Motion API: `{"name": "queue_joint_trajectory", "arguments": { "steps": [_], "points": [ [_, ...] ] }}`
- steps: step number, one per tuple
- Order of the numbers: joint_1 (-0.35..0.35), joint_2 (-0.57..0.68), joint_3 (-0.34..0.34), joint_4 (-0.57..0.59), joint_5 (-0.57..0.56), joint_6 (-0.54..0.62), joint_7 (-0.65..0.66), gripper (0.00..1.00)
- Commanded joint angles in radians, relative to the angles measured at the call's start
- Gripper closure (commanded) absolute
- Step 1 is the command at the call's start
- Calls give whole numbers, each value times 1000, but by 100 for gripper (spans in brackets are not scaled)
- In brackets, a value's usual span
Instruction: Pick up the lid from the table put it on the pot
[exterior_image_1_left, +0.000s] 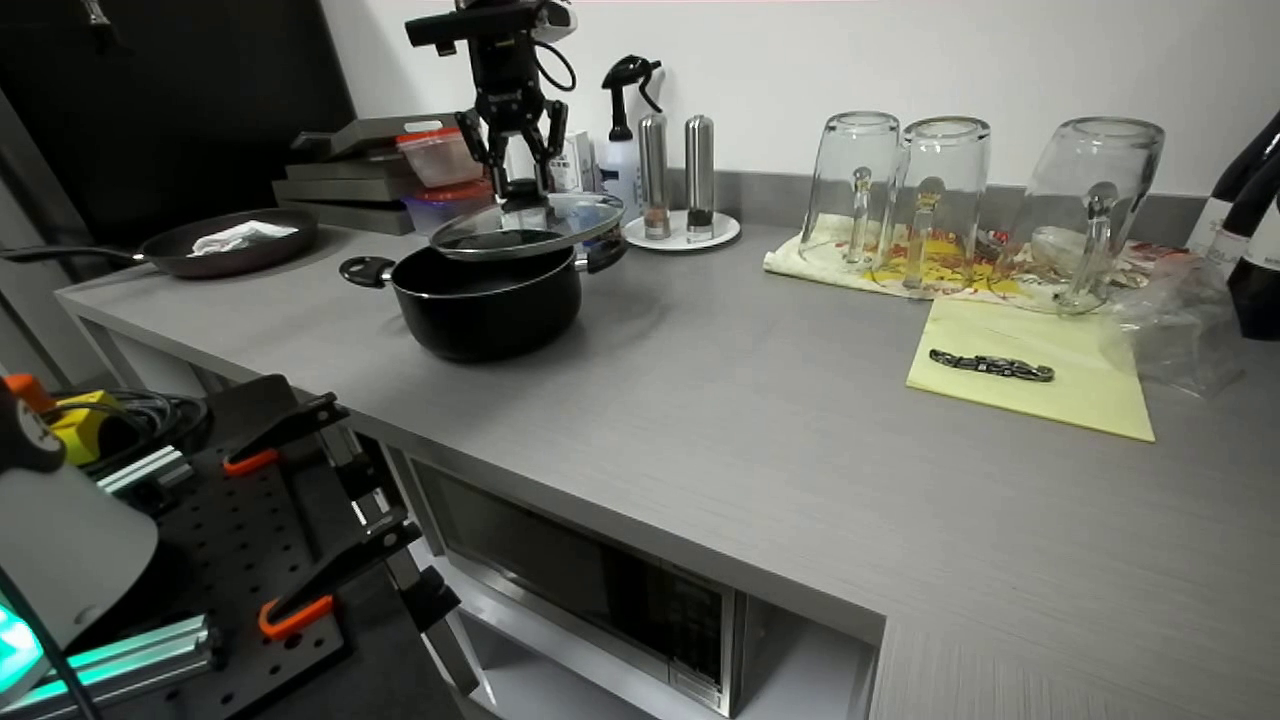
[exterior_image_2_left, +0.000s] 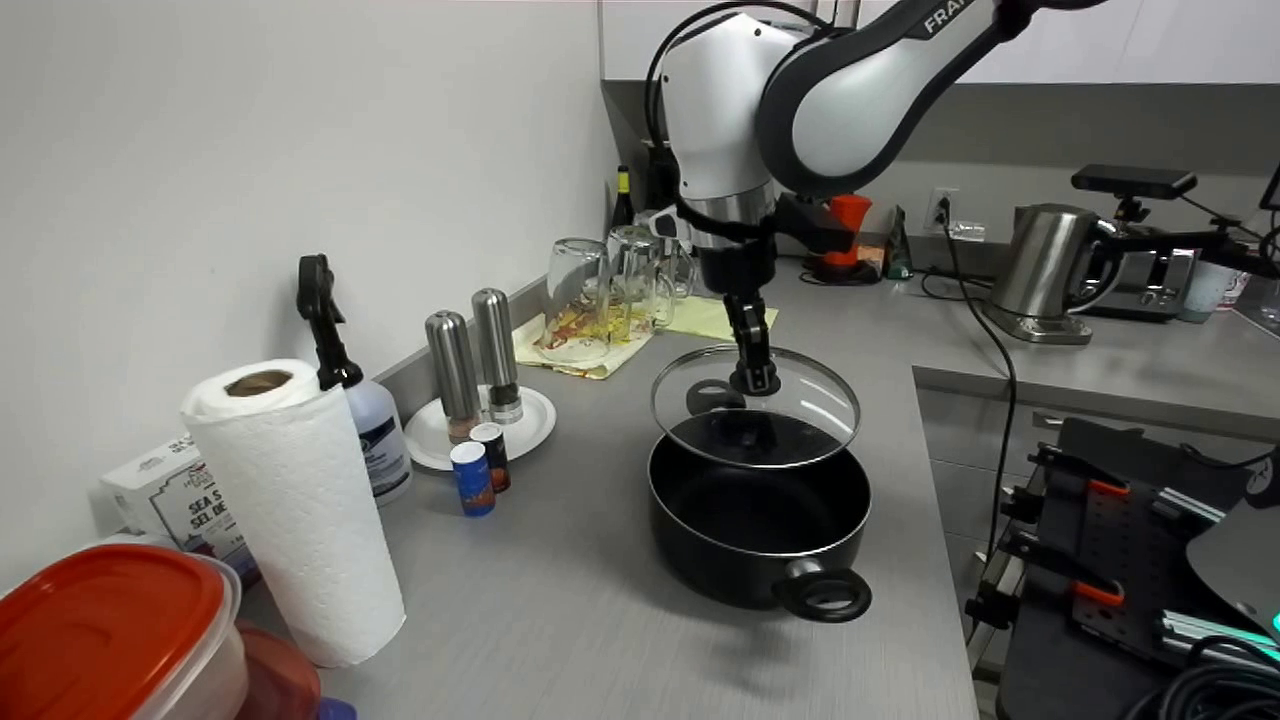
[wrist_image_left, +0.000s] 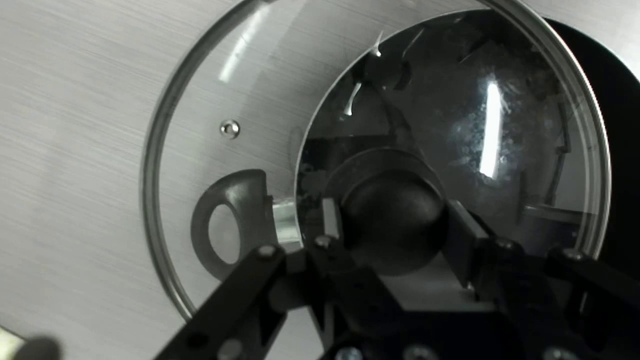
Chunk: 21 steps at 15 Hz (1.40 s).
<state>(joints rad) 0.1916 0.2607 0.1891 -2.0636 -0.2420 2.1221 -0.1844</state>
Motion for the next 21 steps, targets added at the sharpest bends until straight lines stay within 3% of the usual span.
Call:
{"name": "queue_joint_trajectory", "arguments": {
  "steps": [1,21],
  "points": [
    [19,20,11,30,-13,-6,-28,75],
    [43,22,46,-81,-6,139,-89,75]
  ]
}}
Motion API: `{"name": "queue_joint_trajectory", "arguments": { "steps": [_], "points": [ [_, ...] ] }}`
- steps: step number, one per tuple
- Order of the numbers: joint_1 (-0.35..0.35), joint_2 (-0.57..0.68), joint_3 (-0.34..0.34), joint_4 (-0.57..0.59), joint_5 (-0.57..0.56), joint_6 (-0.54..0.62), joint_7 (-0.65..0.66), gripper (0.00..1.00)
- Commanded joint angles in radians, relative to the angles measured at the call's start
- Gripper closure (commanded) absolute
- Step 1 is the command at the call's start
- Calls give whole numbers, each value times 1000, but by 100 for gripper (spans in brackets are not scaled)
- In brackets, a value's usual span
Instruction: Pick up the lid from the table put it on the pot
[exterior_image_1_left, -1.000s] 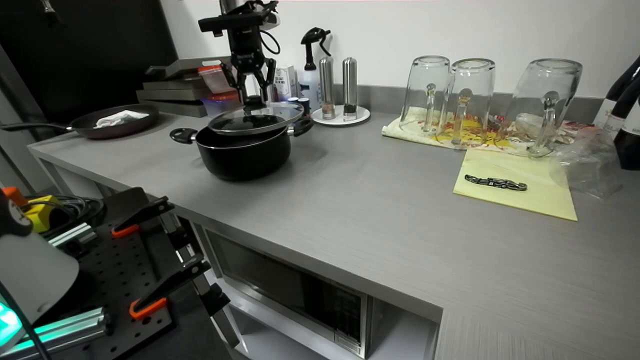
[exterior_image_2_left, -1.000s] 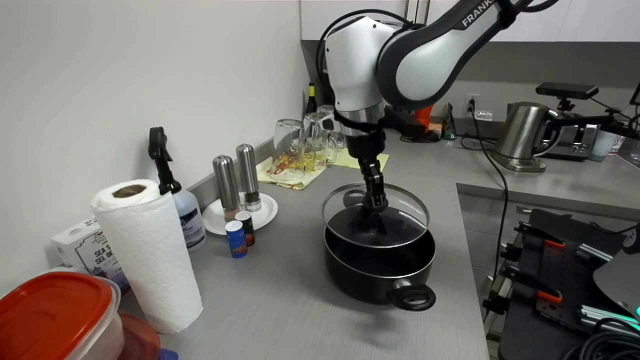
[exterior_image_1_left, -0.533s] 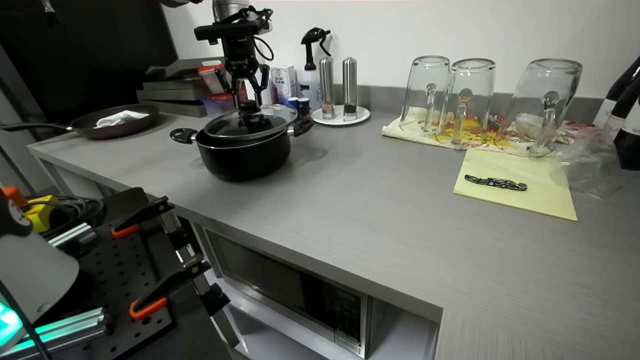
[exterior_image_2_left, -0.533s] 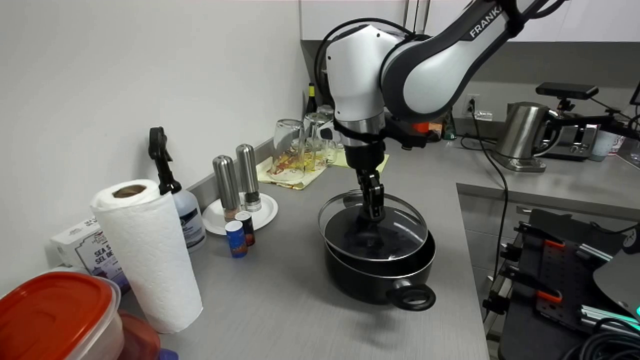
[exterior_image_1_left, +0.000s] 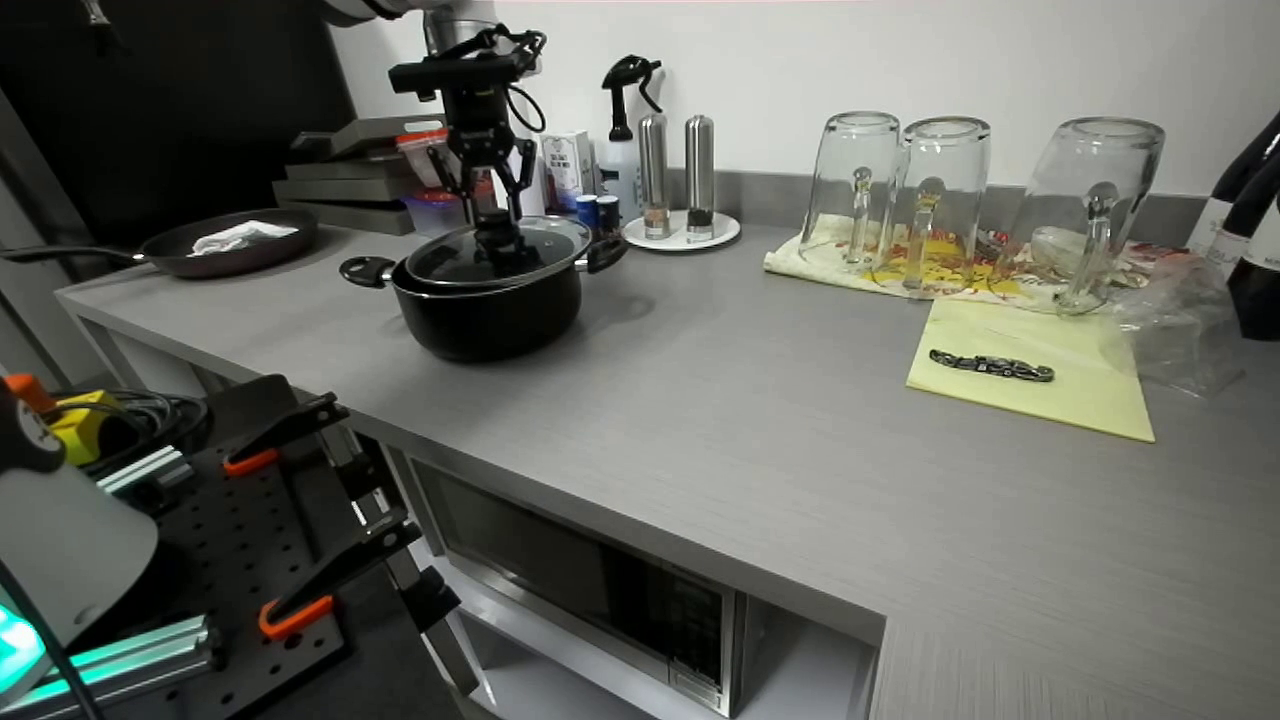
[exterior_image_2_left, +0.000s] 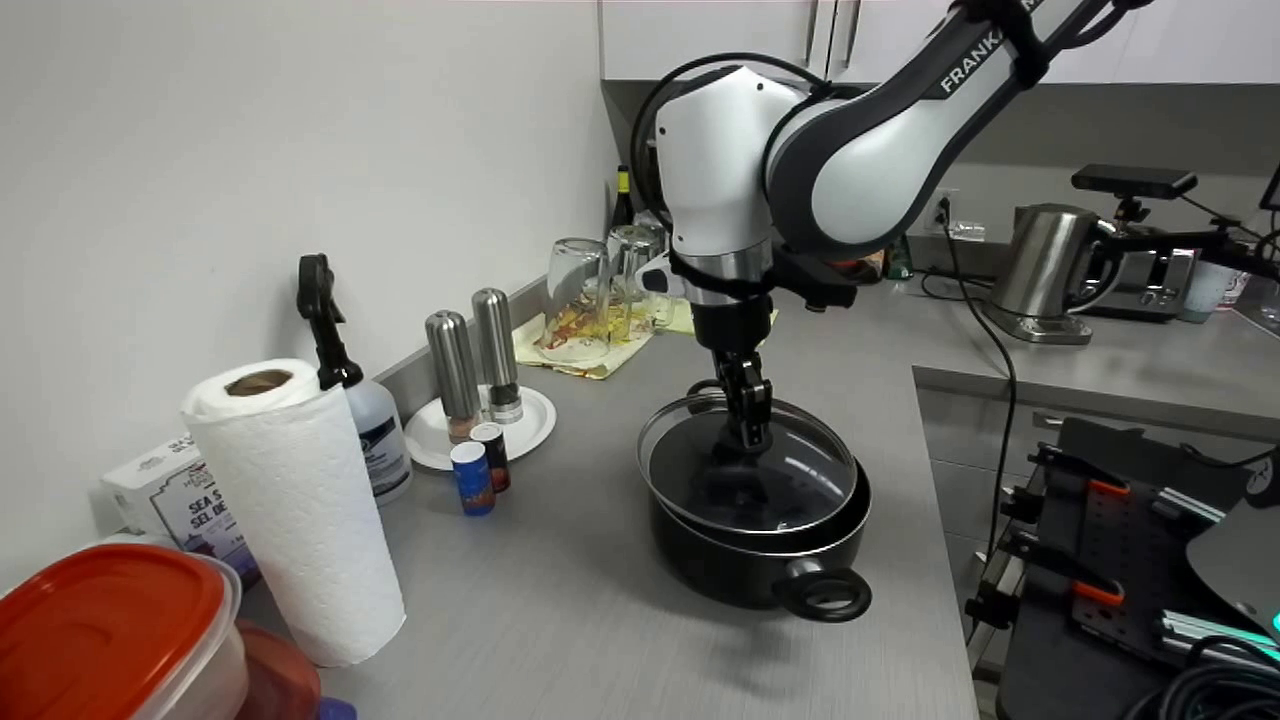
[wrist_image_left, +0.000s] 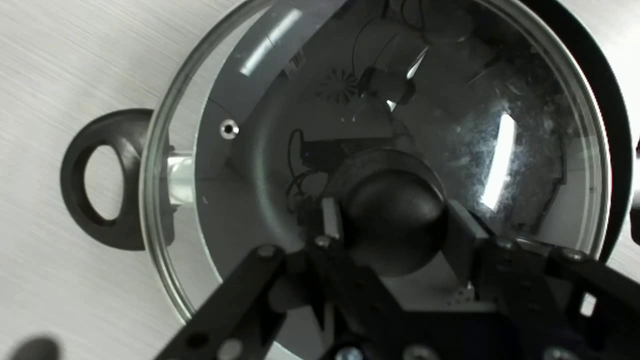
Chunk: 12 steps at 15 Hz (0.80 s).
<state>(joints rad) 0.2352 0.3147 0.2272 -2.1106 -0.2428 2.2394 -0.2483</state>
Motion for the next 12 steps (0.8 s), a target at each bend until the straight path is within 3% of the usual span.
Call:
{"name": "queue_joint_trajectory", "arguments": {
  "steps": [1,12],
  "points": [
    [-1,-39,10,-44,-4,26,-31,75],
    [-6,-112,32,-172,16,121,-70,75]
  ]
}}
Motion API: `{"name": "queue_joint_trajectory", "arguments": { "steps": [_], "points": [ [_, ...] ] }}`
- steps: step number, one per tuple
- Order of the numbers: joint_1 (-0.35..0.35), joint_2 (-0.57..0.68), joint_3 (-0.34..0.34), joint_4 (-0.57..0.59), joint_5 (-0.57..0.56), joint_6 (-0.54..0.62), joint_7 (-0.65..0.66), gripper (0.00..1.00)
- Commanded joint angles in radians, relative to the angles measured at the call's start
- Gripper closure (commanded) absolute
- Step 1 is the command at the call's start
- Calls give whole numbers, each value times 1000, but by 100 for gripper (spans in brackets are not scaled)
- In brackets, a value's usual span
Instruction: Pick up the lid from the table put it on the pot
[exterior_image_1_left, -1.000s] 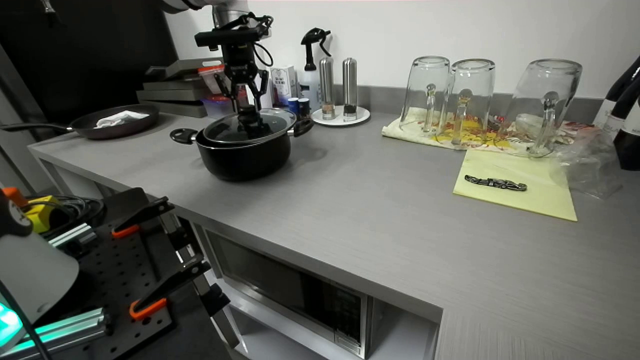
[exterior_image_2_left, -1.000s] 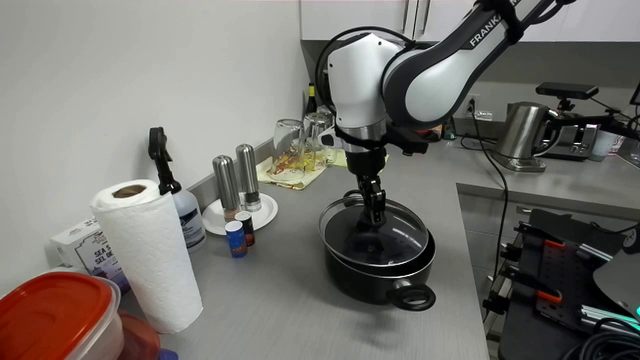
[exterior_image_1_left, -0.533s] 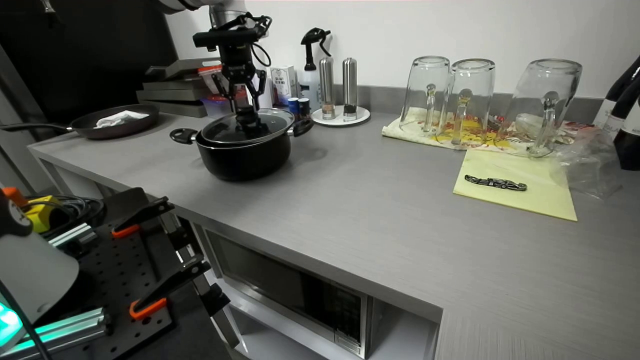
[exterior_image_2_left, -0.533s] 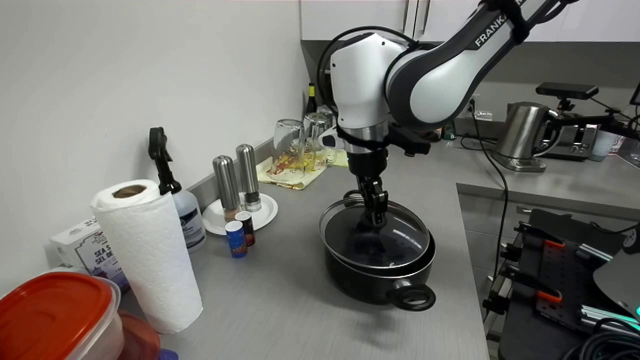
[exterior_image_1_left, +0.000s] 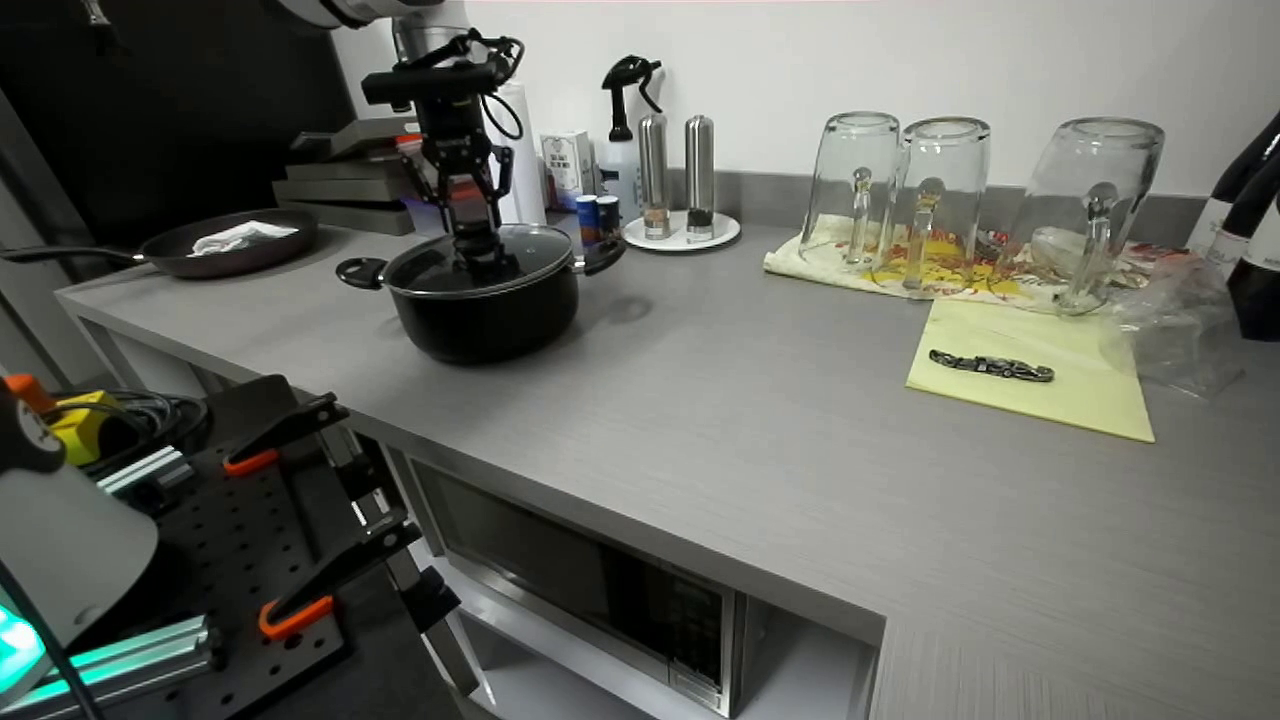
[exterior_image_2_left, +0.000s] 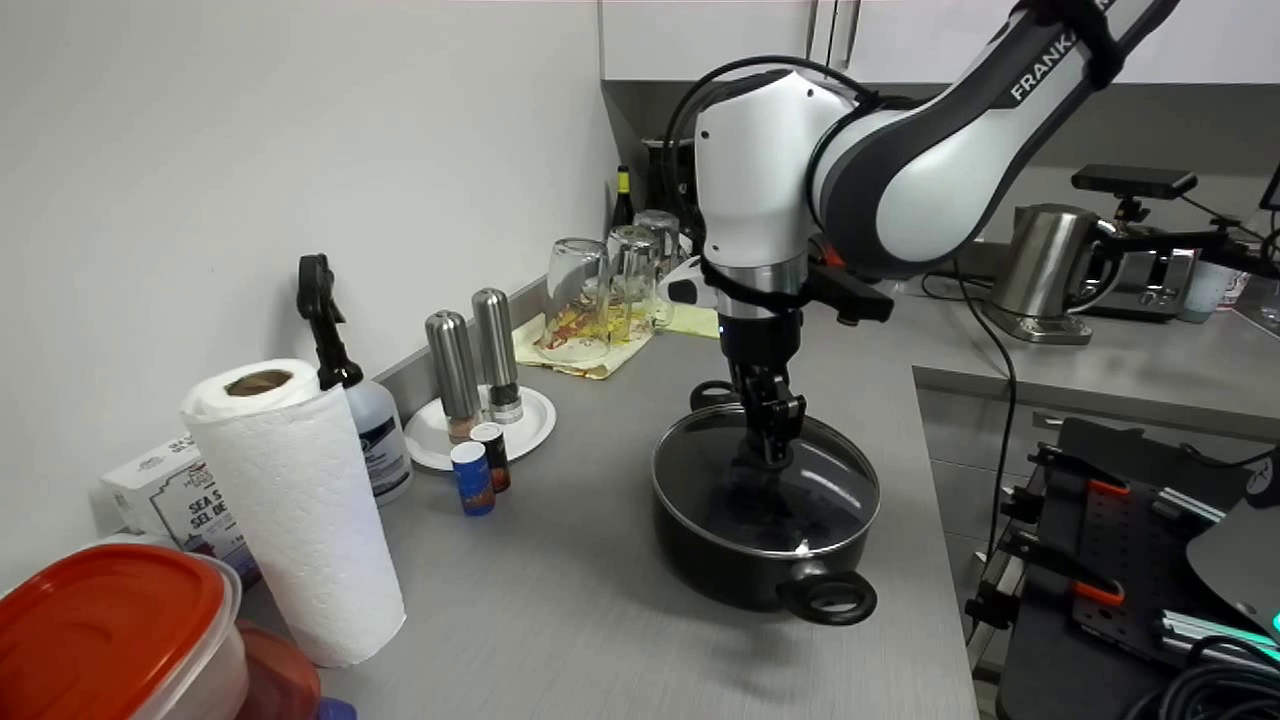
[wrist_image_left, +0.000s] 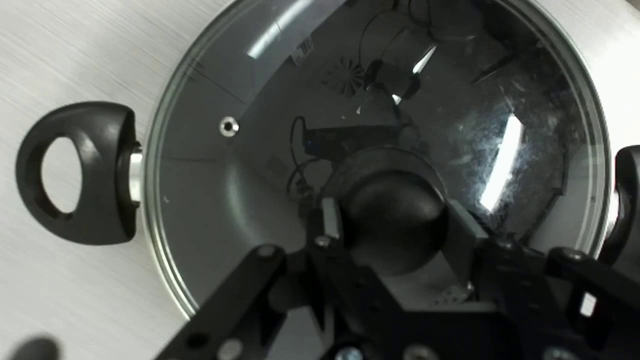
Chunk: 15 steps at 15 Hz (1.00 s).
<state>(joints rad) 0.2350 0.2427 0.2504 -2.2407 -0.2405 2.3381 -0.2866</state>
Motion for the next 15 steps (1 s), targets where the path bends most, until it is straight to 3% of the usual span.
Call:
{"name": "queue_joint_trajectory", "arguments": {
  "steps": [1,5,6,8,10,11,15],
  "points": [
    [-5,-40,8,-43,14,24,-37,75],
    [-5,-26,6,-32,12,19,-44,75],
    [-3,-21,4,-27,7,15,-38,28],
    [-4,-19,4,-27,6,14,-40,19],
    [-4,-22,4,-28,6,15,-41,5],
    [-4,-23,4,-28,6,14,-41,0],
    [-4,-29,0,-30,-1,18,-34,0]
  ]
}}
